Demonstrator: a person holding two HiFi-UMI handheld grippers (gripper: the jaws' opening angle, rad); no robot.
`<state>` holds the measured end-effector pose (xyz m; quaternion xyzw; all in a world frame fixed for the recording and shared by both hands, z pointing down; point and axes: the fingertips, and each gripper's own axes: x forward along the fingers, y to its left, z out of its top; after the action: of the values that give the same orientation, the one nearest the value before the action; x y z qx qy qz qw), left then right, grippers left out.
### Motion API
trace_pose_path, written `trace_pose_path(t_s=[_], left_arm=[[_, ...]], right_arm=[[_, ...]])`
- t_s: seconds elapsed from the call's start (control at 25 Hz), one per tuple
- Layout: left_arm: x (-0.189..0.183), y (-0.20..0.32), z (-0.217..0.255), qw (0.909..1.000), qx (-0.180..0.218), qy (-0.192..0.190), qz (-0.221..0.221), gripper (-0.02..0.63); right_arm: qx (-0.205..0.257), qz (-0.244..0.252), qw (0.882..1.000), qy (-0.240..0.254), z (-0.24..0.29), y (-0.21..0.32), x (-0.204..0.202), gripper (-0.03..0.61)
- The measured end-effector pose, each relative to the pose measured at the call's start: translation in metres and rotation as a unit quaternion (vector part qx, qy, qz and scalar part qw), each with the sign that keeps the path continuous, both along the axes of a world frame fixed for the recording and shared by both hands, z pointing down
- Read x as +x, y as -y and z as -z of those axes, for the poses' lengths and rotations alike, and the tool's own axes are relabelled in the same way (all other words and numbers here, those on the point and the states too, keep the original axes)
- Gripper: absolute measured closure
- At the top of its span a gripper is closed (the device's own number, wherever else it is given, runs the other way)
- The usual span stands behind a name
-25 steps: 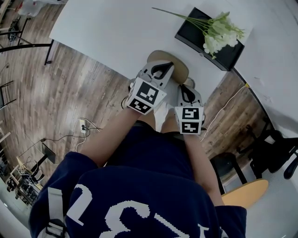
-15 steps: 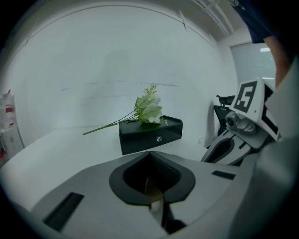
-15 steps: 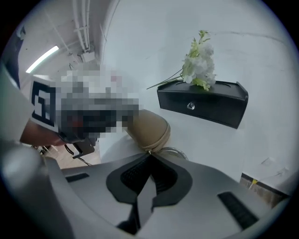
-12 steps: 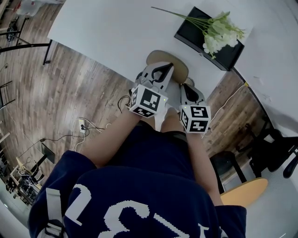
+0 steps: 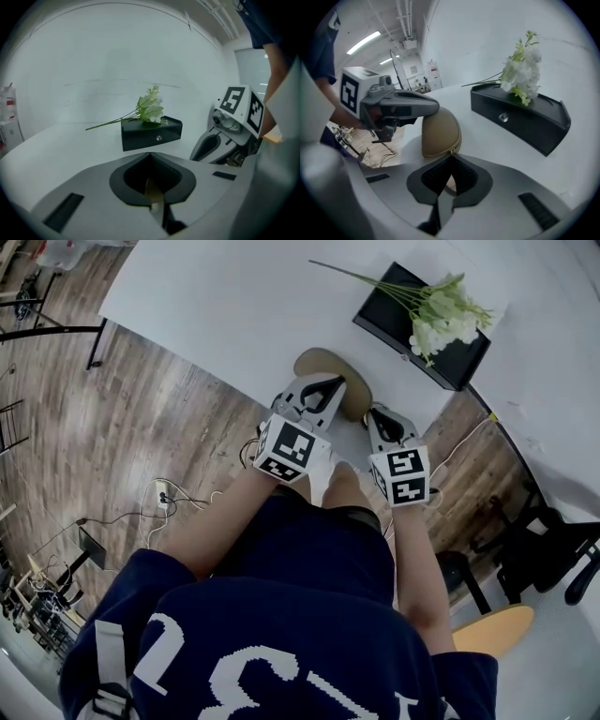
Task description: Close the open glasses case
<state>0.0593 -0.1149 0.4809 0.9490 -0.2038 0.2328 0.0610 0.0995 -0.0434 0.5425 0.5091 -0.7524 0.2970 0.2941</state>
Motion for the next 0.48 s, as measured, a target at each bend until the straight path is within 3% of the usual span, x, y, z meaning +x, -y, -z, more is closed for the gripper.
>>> trace_pose_path(t_s=[0.16, 0.32, 0.48], left_arm=[[-0.020, -0.003, -0.001, 0.9993, -0.001, 0.006, 0.036, 0.601], [-0.026, -0.007, -0.001, 0.9984, 0.046, 0.024, 0.024, 0.601], [-0.026, -0.006, -0.002, 0.9982, 0.047, 0.024, 0.028, 0.601]], right_arm=[[-0.011, 0.058, 0.998, 0.038, 0.000, -0.025, -0.055, 0.555], [-0.001, 0.024, 0.999, 0.037, 0.000, -0.014, -0.042, 0.555], [0.013, 0.039, 0.999, -0.002, -0.001, 0.016, -0.026, 0.555]])
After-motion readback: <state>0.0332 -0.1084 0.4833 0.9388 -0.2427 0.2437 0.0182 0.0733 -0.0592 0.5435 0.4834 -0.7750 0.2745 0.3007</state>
